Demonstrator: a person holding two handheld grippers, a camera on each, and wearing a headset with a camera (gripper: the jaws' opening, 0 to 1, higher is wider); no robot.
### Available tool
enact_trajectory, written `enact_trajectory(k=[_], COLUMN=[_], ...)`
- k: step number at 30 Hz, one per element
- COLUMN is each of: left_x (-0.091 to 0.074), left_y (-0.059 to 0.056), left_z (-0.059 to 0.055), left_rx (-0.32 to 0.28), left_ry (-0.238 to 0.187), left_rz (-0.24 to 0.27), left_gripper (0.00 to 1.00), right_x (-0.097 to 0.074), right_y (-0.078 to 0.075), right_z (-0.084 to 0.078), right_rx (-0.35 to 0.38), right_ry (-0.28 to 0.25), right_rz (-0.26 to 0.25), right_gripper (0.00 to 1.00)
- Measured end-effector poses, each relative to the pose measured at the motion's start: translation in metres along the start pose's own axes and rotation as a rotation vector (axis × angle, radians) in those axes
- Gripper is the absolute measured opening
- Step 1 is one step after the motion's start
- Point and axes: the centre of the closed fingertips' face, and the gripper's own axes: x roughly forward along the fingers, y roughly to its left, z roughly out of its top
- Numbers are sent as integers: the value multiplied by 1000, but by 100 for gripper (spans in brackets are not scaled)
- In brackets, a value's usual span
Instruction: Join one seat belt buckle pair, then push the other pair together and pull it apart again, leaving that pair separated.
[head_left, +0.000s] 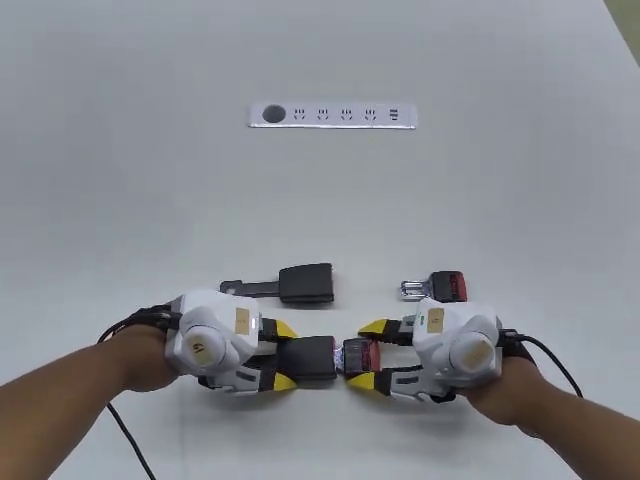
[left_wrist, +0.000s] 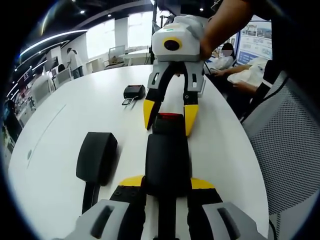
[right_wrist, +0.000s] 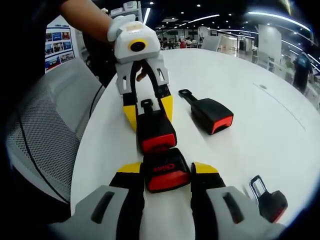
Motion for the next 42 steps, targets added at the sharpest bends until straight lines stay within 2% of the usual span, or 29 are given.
enact_trajectory(k=[6,10,13,25,27,29,31,34,36,41,42], left_x=[0,1,1,2,2,2,0,-5,-9,-20,-22], left_y=[-1,-1,-1,-4,-7,-10,-11,-10,-9,-3,-1], left_z=[2,-1,-2,-2,-1,0,-1,5,14,25,26], left_rx=[-1,1,11,-16,-22,-29,-40,-62,-97,-122,-124], left_ry=[-5,12,26,79,89,96,101,75,38,2,-2], left_rz=[5,6,8,30,24,17,17,31,36,61,66], left_gripper=[32,33,33,34,37,44,48,52,57,70,71], right_x=[0,1,1,2,2,1,-2,-6,-10,-20,-22], right_y=[1,1,2,1,1,0,-2,-7,-8,-17,-18], right_z=[1,2,2,1,1,1,4,11,12,12,12], right_rx=[3,17,5,-45,-49,-34,2,17,21,40,45], right_ry=[-8,-11,2,40,43,44,22,-10,-10,-28,-31], right_rz=[-7,-7,-8,-31,-40,-51,-64,-87,-94,-120,-122], right_gripper=[34,35,35,36,37,38,44,59,61,71,70])
